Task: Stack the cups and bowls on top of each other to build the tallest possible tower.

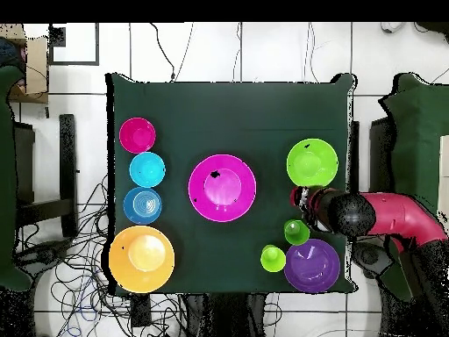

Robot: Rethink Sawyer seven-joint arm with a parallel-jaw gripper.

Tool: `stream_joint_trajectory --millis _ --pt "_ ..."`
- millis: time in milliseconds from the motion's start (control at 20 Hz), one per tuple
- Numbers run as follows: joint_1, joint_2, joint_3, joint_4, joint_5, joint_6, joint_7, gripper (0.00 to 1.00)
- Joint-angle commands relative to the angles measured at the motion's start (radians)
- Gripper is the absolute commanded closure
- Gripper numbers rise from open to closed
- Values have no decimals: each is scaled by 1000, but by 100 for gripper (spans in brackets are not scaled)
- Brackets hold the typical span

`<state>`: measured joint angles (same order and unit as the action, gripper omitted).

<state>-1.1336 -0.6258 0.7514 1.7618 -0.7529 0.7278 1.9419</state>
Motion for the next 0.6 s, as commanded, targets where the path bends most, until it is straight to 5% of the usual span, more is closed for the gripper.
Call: stream_joint_trajectory --millis 50,600 --pt "73 -24 -60 53 11 70 -59 100" --pt "116 -57 -90 71 26 53 -1 100"
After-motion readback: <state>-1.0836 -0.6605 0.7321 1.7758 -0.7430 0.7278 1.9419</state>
